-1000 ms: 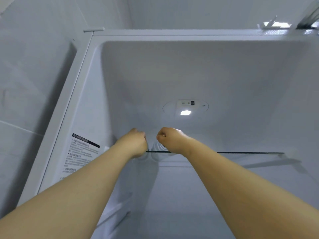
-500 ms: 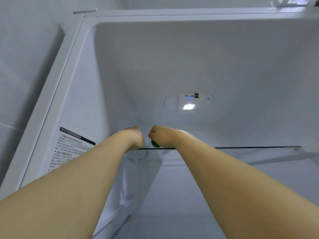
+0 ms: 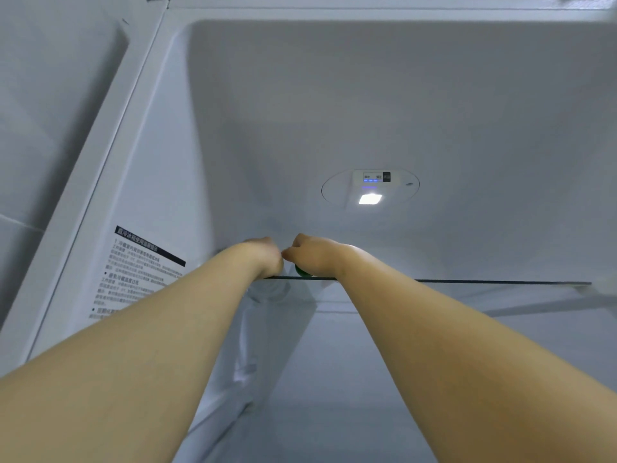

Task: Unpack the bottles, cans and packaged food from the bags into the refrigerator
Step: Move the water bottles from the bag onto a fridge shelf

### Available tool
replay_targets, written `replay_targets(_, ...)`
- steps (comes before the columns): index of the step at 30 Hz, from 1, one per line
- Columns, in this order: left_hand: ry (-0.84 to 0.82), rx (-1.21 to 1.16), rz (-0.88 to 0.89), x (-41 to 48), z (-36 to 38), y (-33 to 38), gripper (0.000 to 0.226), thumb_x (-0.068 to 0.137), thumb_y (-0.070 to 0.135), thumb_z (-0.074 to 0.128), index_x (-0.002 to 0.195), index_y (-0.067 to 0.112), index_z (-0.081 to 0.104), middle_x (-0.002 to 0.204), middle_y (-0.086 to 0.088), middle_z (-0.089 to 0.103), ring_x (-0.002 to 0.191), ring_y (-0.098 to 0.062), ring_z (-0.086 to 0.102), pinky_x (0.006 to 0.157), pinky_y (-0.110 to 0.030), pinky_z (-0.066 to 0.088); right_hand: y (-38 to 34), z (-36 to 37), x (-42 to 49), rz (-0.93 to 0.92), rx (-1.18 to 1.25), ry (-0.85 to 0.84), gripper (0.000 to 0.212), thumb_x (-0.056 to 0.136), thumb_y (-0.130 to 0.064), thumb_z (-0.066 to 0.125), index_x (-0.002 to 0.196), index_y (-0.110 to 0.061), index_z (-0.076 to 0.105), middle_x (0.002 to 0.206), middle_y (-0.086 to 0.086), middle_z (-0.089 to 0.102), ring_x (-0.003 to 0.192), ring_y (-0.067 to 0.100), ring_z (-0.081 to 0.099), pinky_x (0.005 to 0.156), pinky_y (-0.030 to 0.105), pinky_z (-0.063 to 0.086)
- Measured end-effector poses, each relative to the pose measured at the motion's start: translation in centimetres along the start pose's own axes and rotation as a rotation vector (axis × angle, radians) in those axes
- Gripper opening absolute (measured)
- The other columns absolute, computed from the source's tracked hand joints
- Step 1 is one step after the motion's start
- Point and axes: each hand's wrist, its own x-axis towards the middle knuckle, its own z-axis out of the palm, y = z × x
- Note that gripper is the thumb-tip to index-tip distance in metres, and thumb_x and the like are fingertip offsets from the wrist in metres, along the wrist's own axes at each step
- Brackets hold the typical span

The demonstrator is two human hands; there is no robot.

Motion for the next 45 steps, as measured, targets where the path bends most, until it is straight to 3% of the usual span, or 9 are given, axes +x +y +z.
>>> replay_targets(3,0.072,-0.040,-0.079,-0.7,0.0,0.1,0.037,0.096,0.011,0.034,0.133,0.007,0.033,0.136,-0.016,0.030,0.117,-0.031,0.041,0.080,-0.030,0.035,-0.1,-0.2,-0.9,-0.017,-0.043,0.148,0.039,0.093,-0.034,0.036,0.126,-0.012,0.041,0.106,0.009,0.051,0.088,0.026,0.047,0.066,0.031,0.037)
replay_targets(7,0.158,-0.122,-0.099,-1.6,0.1,-0.2,0.040,0.091,0.005,0.036,0.131,0.007,0.032,0.132,-0.018,0.027,0.118,-0.036,0.039,0.093,-0.041,0.044,-0.4,-0.6,-2.4,-0.066,-0.183,0.382,0.022,0.091,-0.030,0.037,0.105,-0.013,0.040,0.088,0.004,0.048,0.082,0.026,0.046,0.061,0.030,0.032)
replay_targets(10,0.258,-0.131,-0.025,-2.7,0.6,-0.5,0.030,0.088,0.001,0.035,0.118,0.000,0.040,0.124,-0.022,0.037,0.105,-0.036,0.043,0.078,-0.043,0.045,-0.4,-0.3,-3.8,-0.100,-0.216,0.499,0.012,0.089,-0.023,0.037,0.093,-0.012,0.034,0.082,0.004,0.044,0.082,0.027,0.042,0.066,0.031,0.031)
replay_targets(18,0.484,-0.308,0.007,-8.3,1.7,0.4,0.022,0.094,0.019,0.040,0.110,0.007,0.049,0.117,-0.018,0.042,0.108,-0.035,0.043,0.080,-0.034,0.033,1.3,1.3,-9.5,-0.204,-0.004,0.589,0.029,0.090,-0.028,0.045,0.114,-0.012,0.047,0.114,0.001,0.051,0.109,0.019,0.041,0.071,0.032,0.041)
replay_targets(23,0.599,-0.382,0.095,-12.7,2.7,-0.2,0.022,0.089,0.018,0.048,0.110,0.012,0.053,0.114,-0.009,0.045,0.106,-0.030,0.043,0.084,-0.036,0.039,2.4,1.0,-13.2,-0.293,-0.235,0.699,0.032,0.088,-0.029,0.050,0.117,-0.015,0.050,0.114,0.000,0.053,0.106,0.022,0.044,0.084,0.031,0.036)
replay_targets(34,0.439,-0.205,0.171,-22.2,8.8,-0.8,0.030,0.088,0.024,0.055,0.116,0.012,0.054,0.110,-0.010,0.052,0.102,-0.030,0.047,0.083,-0.038,0.039,5.7,8.4,-23.4,-0.136,-0.070,0.477,0.039,0.088,-0.033,0.050,0.125,-0.022,0.048,0.126,-0.005,0.050,0.116,0.018,0.041,0.092,0.029,0.030)
replay_targets(38,0.394,-0.188,0.203,-25.3,11.4,-0.5,0.028,0.082,0.021,0.063,0.107,0.009,0.061,0.100,-0.012,0.059,0.092,-0.034,0.055,0.077,-0.042,0.044,7.1,11.6,-26.7,-0.114,0.030,0.478,0.038,0.080,-0.032,0.050,0.113,-0.016,0.059,0.112,-0.001,0.060,0.104,0.024,0.052,0.083,0.033,0.037)
replay_targets(42,0.314,-0.174,0.217,-28.3,13.7,-0.1,0.039,0.076,0.036,0.043,0.097,0.010,0.063,0.087,-0.009,0.061,0.077,-0.033,0.059,0.066,-0.040,0.050,7.9,13.6,-29.7,-0.104,0.068,0.472,0.044,0.075,-0.038,0.042,0.106,-0.015,0.063,0.104,0.000,0.064,0.095,0.023,0.057,0.076,0.031,0.038)
replay_targets(45,0.259,-0.201,0.220,-30.4,15.1,0.4,0.034,0.076,0.032,0.048,0.098,0.010,0.063,0.088,-0.009,0.061,0.077,-0.032,0.059,0.066,-0.040,0.049,8.5,14.4,-32.2,-0.067,0.089,0.383,0.043,0.077,-0.035,0.046,0.112,-0.017,0.060,0.112,-0.001,0.060,0.104,0.020,0.053,0.085,0.032,0.040)
